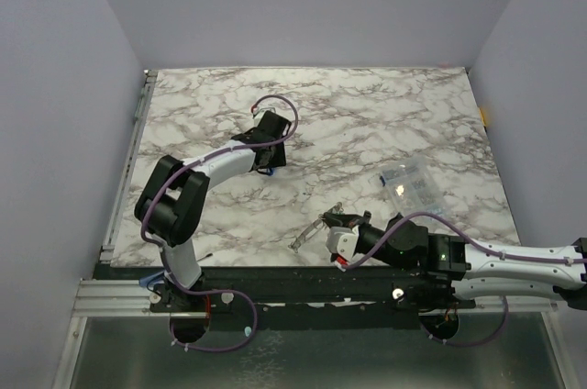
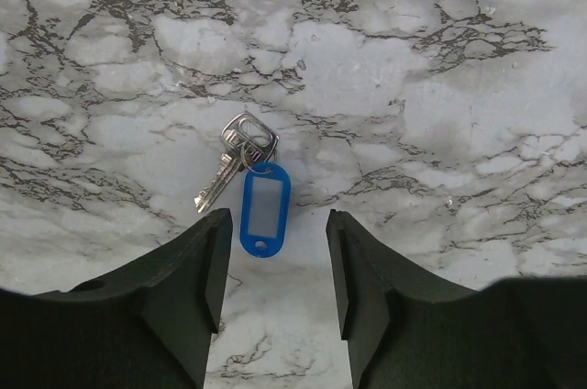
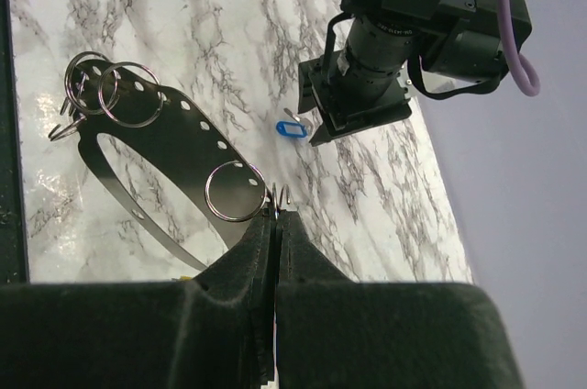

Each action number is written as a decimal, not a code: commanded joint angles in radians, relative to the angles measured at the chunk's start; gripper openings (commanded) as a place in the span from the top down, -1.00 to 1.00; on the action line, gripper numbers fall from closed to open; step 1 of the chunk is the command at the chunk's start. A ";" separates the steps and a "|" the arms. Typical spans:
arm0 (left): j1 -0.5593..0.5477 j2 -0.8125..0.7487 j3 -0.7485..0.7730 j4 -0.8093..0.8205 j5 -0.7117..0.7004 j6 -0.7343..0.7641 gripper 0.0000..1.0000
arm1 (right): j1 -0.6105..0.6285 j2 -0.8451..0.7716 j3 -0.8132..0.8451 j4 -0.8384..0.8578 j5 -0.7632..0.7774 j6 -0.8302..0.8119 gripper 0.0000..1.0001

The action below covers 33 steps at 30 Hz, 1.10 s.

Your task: Put the keys on the keyring

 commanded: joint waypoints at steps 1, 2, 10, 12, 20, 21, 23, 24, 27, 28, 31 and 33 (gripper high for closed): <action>0.015 0.032 0.019 0.031 -0.011 -0.019 -0.03 | 0.007 -0.009 0.000 0.055 0.012 0.013 0.99; 0.017 0.038 0.019 0.036 -0.010 -0.022 -0.03 | 0.007 -0.004 0.001 0.053 0.013 0.013 0.99; 0.026 0.062 0.010 0.083 -0.009 -0.018 0.01 | 0.008 0.013 0.001 0.054 0.017 0.012 0.99; 0.028 0.068 0.011 0.087 -0.009 -0.018 0.04 | 0.008 0.014 0.002 0.054 0.016 0.012 0.99; 0.031 0.089 0.012 0.091 -0.009 -0.018 0.11 | 0.010 0.019 0.001 0.058 0.019 0.015 0.99; 0.032 0.090 0.010 0.090 -0.009 -0.019 0.11 | 0.011 0.020 0.000 0.058 0.019 0.015 0.99; 0.033 0.092 0.010 0.097 -0.002 -0.016 0.13 | 0.012 0.023 0.000 0.059 0.019 0.015 0.99; 0.033 0.093 0.010 0.099 0.003 -0.013 0.14 | 0.012 0.025 0.000 0.059 0.019 0.015 0.99; 0.033 0.097 0.013 0.104 0.004 -0.006 0.19 | 0.013 0.027 0.000 0.061 0.020 0.015 0.99; 0.033 0.100 0.015 0.105 0.002 -0.005 0.20 | 0.014 0.026 0.000 0.062 0.020 0.015 0.99; 0.033 0.103 0.019 0.103 -0.007 -0.001 0.23 | 0.014 0.029 0.000 0.061 0.020 0.015 0.99; 0.033 0.104 0.021 0.103 -0.014 0.000 0.23 | 0.014 0.031 0.000 0.061 0.020 0.015 0.99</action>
